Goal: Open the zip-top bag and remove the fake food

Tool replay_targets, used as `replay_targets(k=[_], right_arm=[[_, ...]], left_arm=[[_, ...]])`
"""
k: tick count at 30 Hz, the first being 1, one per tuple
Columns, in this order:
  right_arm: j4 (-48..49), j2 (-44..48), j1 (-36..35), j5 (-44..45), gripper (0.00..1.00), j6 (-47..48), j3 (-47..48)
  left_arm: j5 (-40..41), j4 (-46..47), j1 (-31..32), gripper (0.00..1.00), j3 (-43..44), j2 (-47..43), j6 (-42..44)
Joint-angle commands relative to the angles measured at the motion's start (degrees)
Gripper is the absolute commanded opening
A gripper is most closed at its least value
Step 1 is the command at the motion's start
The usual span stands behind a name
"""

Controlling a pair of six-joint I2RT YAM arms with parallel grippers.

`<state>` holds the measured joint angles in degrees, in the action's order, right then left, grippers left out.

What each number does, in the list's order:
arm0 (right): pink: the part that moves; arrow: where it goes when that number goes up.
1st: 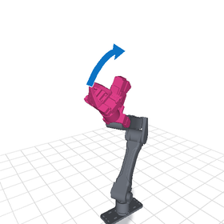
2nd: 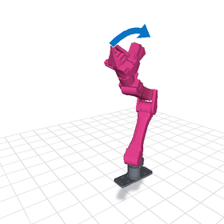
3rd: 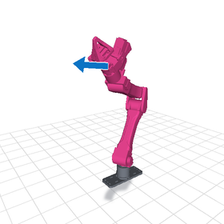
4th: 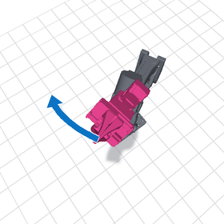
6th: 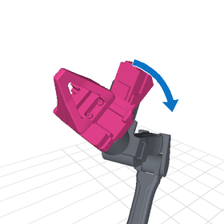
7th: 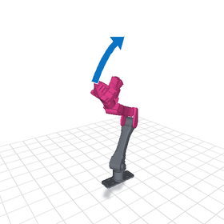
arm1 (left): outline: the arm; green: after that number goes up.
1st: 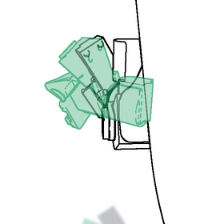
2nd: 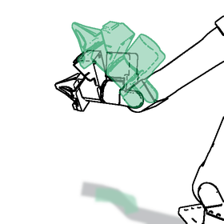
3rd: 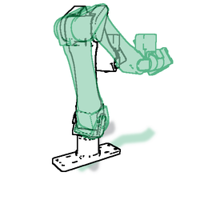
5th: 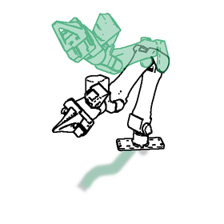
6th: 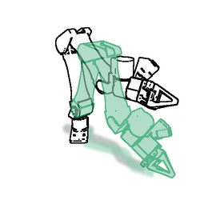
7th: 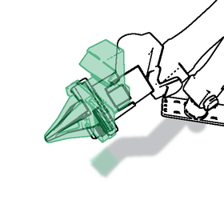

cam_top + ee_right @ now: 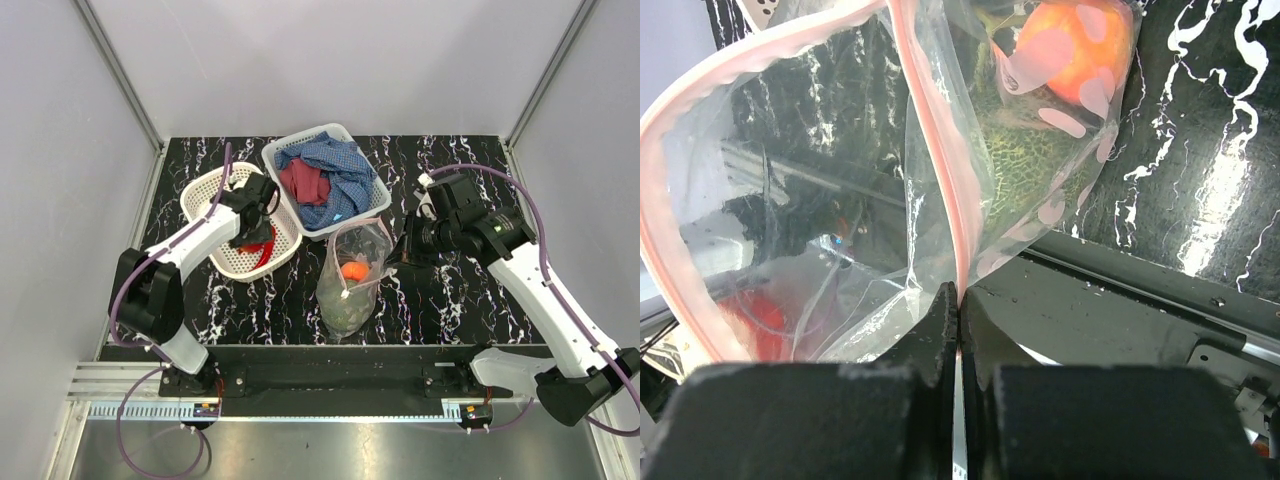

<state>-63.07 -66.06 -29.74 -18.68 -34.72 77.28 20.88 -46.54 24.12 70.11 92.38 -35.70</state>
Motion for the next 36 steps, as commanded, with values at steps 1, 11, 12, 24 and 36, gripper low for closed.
replay_targets(k=[1,11,12,24,36], right_arm=[[0.58,-0.73,-0.23,-0.39,0.00,-0.96,2.70],[3.04,-1.70,-0.23,-1.01,0.00,-0.35,1.56],[2.86,-2.31,-0.15,-0.40,0.00,-0.09,1.82],[4.27,-1.97,-0.23,-0.40,0.00,-2.46,4.02],[5.06,-0.38,-0.23,0.66,0.00,-4.22,4.64]], left_arm=[[-0.49,3.74,-1.88,0.71,-0.67,-1.59,4.32],[-11.64,0.49,3.99,0.86,4.15,-14.49,2.57],[-12.26,0.40,5.66,0.84,5.38,-15.46,2.48],[-12.36,5.85,32.64,0.46,16.89,-17.51,3.79],[-9.20,-7.04,37.05,0.27,34.12,0.42,4.77]])
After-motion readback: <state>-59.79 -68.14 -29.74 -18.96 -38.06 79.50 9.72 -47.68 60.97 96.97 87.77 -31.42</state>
